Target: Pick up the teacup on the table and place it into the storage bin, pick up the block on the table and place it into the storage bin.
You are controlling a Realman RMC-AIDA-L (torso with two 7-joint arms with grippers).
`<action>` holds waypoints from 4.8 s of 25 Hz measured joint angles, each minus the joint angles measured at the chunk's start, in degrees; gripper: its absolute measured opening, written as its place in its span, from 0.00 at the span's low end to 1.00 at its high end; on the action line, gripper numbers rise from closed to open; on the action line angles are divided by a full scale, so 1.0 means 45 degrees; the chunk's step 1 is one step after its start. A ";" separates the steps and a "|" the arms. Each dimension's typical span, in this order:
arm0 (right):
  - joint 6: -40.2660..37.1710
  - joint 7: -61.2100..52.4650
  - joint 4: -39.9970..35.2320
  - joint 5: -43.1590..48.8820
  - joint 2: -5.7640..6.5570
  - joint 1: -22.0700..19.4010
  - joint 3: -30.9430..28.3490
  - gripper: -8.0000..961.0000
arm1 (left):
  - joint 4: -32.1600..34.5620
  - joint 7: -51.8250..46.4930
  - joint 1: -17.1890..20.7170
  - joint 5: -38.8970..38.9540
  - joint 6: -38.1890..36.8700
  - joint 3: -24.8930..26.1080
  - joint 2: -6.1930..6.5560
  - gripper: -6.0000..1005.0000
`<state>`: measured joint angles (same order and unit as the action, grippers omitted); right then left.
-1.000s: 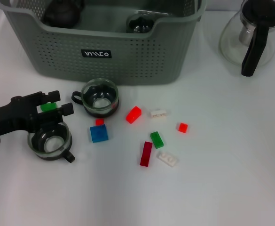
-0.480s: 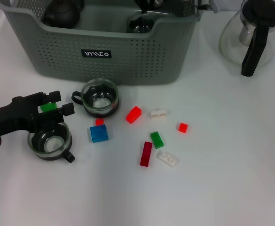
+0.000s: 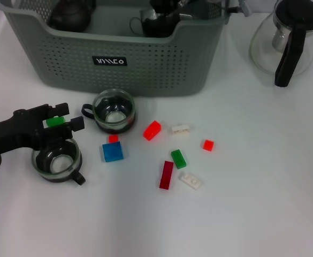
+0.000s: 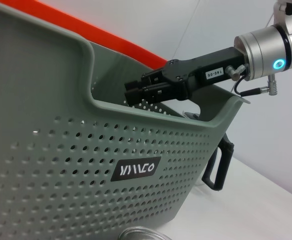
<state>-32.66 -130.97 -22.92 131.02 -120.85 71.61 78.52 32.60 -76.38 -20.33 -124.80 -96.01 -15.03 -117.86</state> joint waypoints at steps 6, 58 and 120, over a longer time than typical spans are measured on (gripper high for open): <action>-0.0276 -0.0393 -0.1153 -0.0234 0.0083 -0.0562 -0.0443 0.50 | -0.0012 0.0000 0.0018 0.0000 0.0030 0.0000 0.0000 0.68; -1.4473 1.2308 -0.4144 -0.5765 0.0684 -1.0599 -0.5106 0.99 | 0.8622 -1.1583 -0.2232 -0.5082 -0.3766 -0.4426 0.0370 0.68; -1.4188 1.2308 -0.3675 -0.5795 0.0724 -1.0348 -0.5261 0.99 | 0.5134 -0.9888 -0.3244 -0.5145 -0.2911 -0.3460 0.1030 0.06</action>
<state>-96.51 -75.58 -39.46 104.95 -117.59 25.04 54.84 55.70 -120.87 -34.93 -147.96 -109.11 -30.60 -113.23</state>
